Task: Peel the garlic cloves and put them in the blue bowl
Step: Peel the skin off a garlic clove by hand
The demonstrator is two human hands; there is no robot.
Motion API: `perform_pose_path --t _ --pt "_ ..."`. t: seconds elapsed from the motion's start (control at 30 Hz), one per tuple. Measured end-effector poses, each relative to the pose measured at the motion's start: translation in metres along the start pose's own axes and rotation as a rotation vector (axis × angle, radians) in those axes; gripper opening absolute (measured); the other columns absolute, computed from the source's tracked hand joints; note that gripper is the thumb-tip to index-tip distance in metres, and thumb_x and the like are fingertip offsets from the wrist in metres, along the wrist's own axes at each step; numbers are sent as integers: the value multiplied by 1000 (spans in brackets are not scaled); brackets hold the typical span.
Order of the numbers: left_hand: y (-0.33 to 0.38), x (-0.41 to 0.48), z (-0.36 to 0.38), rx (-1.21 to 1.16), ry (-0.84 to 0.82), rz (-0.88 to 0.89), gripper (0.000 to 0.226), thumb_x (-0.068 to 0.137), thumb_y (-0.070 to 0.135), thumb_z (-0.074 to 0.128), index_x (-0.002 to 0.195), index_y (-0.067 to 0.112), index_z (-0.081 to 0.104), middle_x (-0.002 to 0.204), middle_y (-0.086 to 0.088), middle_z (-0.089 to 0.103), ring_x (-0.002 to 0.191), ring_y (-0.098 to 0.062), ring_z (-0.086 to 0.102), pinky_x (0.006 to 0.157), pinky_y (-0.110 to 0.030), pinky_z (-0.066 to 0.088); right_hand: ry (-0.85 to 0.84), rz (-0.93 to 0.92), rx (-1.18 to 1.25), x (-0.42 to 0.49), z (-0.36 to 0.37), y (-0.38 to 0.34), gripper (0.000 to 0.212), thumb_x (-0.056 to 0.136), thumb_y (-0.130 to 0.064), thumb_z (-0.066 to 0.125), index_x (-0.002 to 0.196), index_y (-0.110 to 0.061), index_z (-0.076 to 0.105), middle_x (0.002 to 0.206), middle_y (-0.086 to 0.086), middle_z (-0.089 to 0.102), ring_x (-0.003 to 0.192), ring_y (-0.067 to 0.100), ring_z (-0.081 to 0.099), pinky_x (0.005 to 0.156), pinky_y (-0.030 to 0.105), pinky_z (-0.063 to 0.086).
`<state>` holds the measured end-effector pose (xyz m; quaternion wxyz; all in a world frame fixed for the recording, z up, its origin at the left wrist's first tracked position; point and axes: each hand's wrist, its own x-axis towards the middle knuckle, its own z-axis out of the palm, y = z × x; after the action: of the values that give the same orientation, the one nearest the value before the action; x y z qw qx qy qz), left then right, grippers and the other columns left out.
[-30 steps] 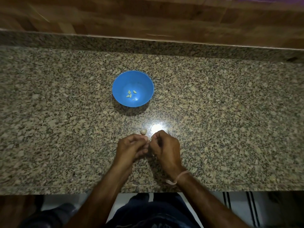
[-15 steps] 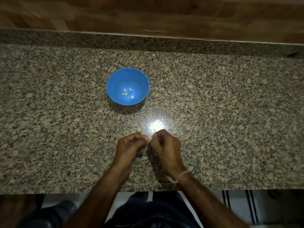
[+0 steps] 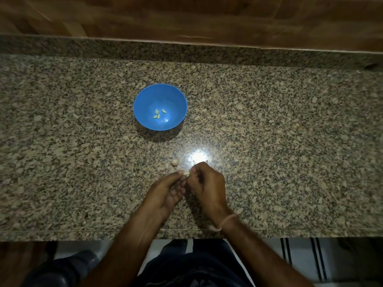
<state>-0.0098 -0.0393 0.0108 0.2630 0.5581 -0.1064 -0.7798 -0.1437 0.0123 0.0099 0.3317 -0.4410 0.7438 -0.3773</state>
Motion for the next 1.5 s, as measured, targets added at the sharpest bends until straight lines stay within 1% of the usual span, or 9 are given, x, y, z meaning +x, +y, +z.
perform_pose_path --t 0.13,0.2,0.37,0.5,0.67,0.77,0.93,1.27,1.5 --pt "-5 -5 -1 356 63 378 9 93 14 75 100 11 80 96 -12 80 89 -22 76 81 -32 60 -139 514 591 9 4 -2 16 98 -8 66 82 -3 69 71 13 70 60 24 65 69 45 57" --pt "-5 -5 0 385 41 446 9 94 13 74 100 16 80 95 -8 81 90 -22 77 84 -35 60 -142 654 743 11 2 -5 20 100 -4 63 81 -1 67 70 14 67 54 20 59 64 38 54" --pt "-5 1 3 240 26 300 10 95 14 73 95 18 82 88 -5 78 87 -17 69 79 -34 52 -39 175 182 3 -3 7 11 96 -12 68 87 -14 72 78 -1 75 72 17 72 68 34 59" --pt "-7 9 0 171 83 261 11 96 16 72 103 10 78 83 -4 75 82 -14 67 71 -29 52 2 29 12 5 0 15 15 98 -13 67 87 -21 74 77 -6 74 74 10 70 68 37 58" --pt "-8 12 2 302 162 339 10 96 17 74 100 10 78 83 -9 77 79 -15 69 67 -29 52 69 -128 -151 6 1 25 21 99 -9 66 112 -18 80 105 -2 76 98 17 70 84 35 58" --pt "-9 12 3 368 151 398 5 96 14 74 97 14 79 87 -11 80 82 -20 73 74 -33 56 3 -6 131 8 -1 17 20 100 -11 69 116 -15 80 109 -6 79 104 7 73 90 26 58" --pt "-10 17 1 520 132 527 10 92 13 77 95 22 80 91 -2 80 93 -29 76 85 -44 62 -94 186 383 17 0 16 4 93 -13 79 97 -12 81 92 3 81 90 22 77 85 39 63" --pt "-15 11 -1 865 226 692 6 89 21 81 89 27 78 80 14 76 75 -1 71 70 -23 58 -106 681 985 14 -4 9 13 99 4 64 110 5 71 88 16 73 69 15 68 73 27 58" --pt "-12 4 7 1044 240 871 27 97 8 63 111 27 77 100 12 75 91 -3 68 79 -32 58 -172 821 1159 16 -14 9 11 100 5 60 106 4 69 90 14 73 76 17 70 71 24 61"
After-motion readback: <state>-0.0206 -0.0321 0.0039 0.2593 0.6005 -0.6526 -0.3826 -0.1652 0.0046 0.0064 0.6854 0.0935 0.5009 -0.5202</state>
